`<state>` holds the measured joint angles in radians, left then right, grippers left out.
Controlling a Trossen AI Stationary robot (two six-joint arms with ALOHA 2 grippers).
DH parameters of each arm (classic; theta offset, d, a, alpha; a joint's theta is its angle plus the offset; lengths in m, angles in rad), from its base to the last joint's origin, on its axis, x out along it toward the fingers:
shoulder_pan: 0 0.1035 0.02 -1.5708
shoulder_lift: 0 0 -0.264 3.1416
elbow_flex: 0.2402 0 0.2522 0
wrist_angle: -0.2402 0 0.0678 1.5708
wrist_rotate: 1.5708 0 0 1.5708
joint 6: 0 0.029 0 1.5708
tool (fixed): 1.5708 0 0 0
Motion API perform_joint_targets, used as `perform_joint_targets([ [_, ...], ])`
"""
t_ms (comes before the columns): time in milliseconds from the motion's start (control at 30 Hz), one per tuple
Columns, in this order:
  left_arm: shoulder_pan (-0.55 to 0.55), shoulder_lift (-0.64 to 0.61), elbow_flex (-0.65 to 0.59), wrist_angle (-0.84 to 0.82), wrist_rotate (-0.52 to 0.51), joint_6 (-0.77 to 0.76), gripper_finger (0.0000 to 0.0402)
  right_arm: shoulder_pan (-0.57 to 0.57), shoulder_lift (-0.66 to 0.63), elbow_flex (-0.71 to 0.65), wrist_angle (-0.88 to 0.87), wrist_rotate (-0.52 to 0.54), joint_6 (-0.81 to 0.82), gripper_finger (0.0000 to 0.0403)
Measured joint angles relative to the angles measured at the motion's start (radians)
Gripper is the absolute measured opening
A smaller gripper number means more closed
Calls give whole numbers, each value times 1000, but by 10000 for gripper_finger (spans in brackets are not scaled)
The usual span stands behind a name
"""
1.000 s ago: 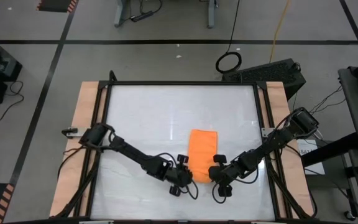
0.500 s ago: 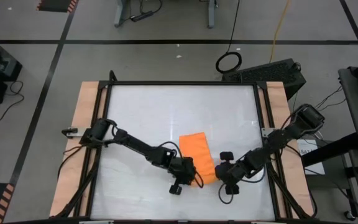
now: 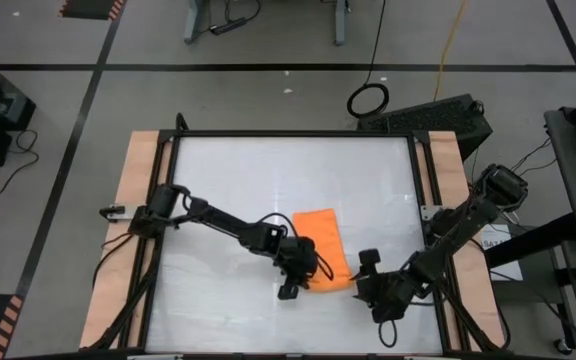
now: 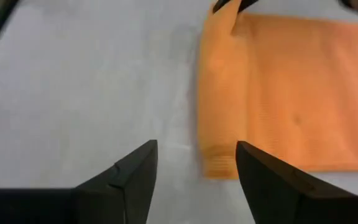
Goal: Roll towel
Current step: Roll the orange microfiber cloth
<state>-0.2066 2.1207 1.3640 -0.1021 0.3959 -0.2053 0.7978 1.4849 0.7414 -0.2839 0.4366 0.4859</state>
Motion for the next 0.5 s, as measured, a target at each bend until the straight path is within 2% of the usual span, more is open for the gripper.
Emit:
perform_joint_targets([
  [100, 10, 0, 0, -25, 6, -21, 6, 3, 0, 0, 9, 39, -38, 203],
  [333, 26, 6, 0, -67, 22, -48, 6, -5, 28, 1, 52, 29, -161, 185],
  [500, 36, 33, 2, -51, 77, -105, 6, -13, 59, 1, 104, 25, -228, 163],
])
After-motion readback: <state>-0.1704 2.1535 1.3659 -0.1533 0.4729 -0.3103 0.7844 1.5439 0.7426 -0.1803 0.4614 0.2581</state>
